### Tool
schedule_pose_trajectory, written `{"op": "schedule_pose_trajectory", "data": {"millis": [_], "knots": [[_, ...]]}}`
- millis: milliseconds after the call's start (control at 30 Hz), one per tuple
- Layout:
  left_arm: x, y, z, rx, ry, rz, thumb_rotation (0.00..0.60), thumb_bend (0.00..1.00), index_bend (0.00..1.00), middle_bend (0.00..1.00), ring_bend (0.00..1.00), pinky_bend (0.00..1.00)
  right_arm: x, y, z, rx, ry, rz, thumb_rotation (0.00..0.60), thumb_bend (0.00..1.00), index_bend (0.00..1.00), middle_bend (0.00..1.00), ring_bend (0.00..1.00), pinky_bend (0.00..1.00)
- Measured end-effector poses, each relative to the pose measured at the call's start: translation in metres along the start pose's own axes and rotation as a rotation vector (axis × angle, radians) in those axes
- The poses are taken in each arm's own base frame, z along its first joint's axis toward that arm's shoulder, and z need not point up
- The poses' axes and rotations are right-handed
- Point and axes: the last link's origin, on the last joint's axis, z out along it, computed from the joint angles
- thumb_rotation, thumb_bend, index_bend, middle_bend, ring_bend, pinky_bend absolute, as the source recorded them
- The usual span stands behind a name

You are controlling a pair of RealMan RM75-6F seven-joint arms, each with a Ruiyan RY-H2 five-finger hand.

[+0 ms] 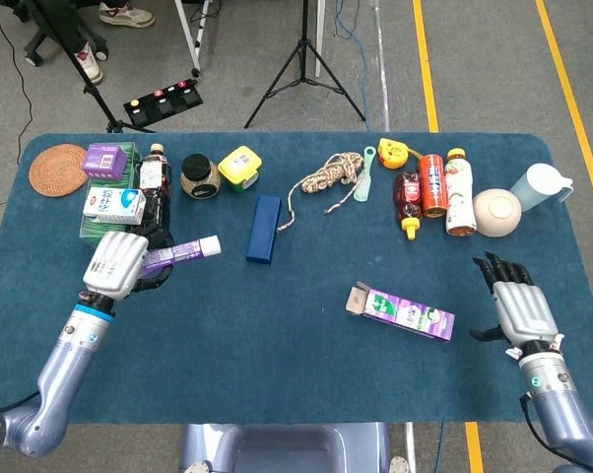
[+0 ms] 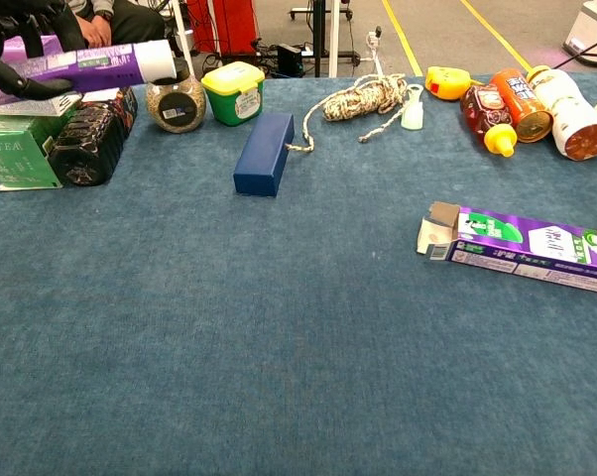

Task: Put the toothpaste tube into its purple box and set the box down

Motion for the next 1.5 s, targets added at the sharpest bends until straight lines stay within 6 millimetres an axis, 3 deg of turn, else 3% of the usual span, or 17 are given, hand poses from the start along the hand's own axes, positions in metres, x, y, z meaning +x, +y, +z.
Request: {"op": "schedule_pose_trajectory", "data": {"millis": [267, 500, 767, 1200, 1500], "knots": [[0.022, -0.007, -0.001, 0.004, 0.039, -0.013, 0.6, 0.38, 0.54, 0.4, 0.47, 0.69, -0.027, -0.053, 0.015, -0.042, -0.107, -0.024, 0.6, 0.0, 0.04, 0.04, 0.03, 0.01], [0.027, -0.017, -0.001, 0.023, 0.043, -0.036, 0.6, 0.38, 0.54, 0.4, 0.47, 0.68, -0.048, -0.101, 0.017, -0.078, -0.156, -0.004, 0.6, 0.0, 0.04, 0.05, 0.03, 0.02], [0.028, -0.027, 0.0, 0.042, 0.041, -0.05, 0.6, 0.38, 0.54, 0.4, 0.47, 0.69, -0.058, -0.134, 0.021, -0.074, -0.165, 0.019, 0.6, 0.0, 0.04, 0.05, 0.03, 0.02], [0.031, -0.037, 0.001, 0.064, 0.048, -0.055, 0.6, 0.38, 0.54, 0.4, 0.47, 0.69, -0.071, -0.141, 0.049, -0.134, -0.147, -0.019, 0.6, 0.0, 0.04, 0.07, 0.04, 0.03], [0.025, -0.039, 0.005, 0.076, 0.037, -0.061, 0.6, 0.38, 0.54, 0.4, 0.47, 0.69, -0.079, -0.143, 0.055, -0.142, -0.146, -0.035, 0.6, 0.0, 0.04, 0.09, 0.06, 0.04]]}}
